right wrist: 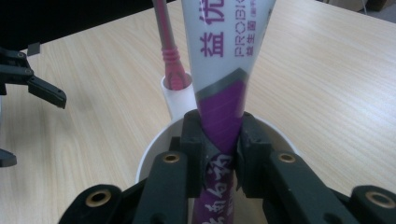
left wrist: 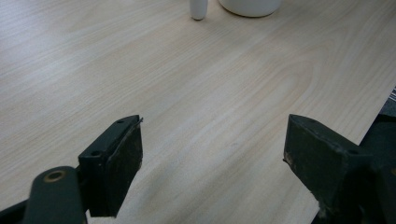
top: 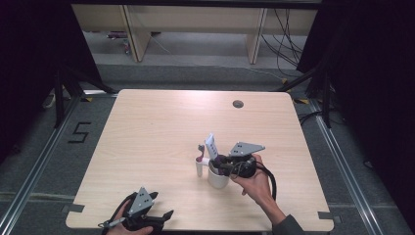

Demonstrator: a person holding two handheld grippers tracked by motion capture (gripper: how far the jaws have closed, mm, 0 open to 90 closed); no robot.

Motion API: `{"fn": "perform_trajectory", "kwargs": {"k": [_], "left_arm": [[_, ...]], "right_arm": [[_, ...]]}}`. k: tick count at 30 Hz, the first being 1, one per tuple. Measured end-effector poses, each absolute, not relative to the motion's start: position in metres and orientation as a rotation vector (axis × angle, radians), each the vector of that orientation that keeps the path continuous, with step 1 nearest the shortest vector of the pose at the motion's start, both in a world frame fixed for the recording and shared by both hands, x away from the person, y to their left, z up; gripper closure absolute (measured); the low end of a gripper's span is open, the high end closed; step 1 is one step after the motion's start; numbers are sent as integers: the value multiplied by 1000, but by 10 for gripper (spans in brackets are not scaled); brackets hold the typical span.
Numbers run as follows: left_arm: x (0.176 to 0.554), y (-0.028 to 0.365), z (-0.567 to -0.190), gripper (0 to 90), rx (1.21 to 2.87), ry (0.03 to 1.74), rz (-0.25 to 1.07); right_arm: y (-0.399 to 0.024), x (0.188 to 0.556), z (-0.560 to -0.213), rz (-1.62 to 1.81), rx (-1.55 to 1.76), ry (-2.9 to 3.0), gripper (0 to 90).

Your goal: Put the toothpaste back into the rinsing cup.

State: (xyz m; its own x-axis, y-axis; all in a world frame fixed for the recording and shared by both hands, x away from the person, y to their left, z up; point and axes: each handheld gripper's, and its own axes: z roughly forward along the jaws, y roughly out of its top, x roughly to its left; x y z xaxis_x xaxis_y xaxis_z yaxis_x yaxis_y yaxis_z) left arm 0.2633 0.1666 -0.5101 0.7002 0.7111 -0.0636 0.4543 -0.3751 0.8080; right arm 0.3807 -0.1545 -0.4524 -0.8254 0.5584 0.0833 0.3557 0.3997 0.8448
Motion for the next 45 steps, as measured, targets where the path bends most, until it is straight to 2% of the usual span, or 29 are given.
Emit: {"fn": "perform_trajectory", "kwargs": {"k": [14, 32, 45], "left_arm": [[263, 168, -510, 191, 2057, 885, 375], [263, 166, -510, 191, 2047, 888, 371], [263, 166, -510, 191, 2044, 884, 372]], "right_arm": [[-156, 376, -454, 1397, 845, 2430, 749], [-161, 371, -449, 1413, 820, 2411, 665], [-172, 369, -441, 1443, 820, 2381, 638]]}}
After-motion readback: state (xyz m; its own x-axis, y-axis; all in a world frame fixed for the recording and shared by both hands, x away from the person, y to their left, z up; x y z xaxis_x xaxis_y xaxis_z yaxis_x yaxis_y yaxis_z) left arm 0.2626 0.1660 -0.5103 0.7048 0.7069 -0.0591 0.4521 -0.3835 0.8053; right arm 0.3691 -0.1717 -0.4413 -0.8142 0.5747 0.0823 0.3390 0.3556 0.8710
